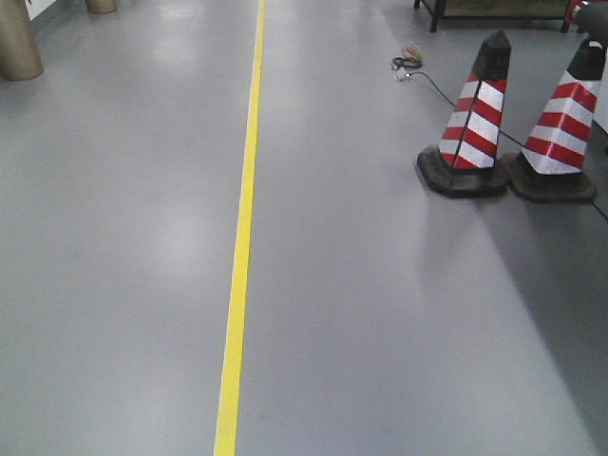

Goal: Move and align brake pads A on conveyor
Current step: 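Drive the base across the floor holding a pad in each gripper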

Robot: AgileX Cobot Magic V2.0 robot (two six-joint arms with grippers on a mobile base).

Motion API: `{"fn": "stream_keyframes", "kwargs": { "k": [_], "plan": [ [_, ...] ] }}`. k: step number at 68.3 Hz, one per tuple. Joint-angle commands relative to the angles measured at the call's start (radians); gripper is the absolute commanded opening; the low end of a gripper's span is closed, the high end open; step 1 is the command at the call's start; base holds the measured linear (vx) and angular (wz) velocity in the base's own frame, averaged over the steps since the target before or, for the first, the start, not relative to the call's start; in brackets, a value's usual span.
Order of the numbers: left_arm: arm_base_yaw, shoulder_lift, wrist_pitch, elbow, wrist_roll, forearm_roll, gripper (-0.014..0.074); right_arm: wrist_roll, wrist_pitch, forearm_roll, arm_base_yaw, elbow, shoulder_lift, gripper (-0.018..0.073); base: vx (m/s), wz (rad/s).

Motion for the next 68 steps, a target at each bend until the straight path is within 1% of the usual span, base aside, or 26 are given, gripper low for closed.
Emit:
{"fn": "stream_keyframes", "kwargs": {
  "k": [1,43,68],
  "plan": [
    [-0.004,0.011,-0.092,-0.027,-0.004,-0.009,-0.0006,-0.004,-0.105,-0.005,-0.001,-0.029,0.011,-0.0007,0.69,0.03],
    [-0.004,0.011,-0.092,-0.027,-0.004,-0.009,-0.0006,-0.004,-0.105,-0.005,-0.001,-0.029,0.011,-0.0007,0.70,0.04],
    [-0.004,0.011,-0.092,-0.027,-0.004,-0.009,-0.0006,-0.004,-0.105,-0.005,-0.001,-0.029,0.011,-0.0007,0.66,-0.06]
  ]
}}
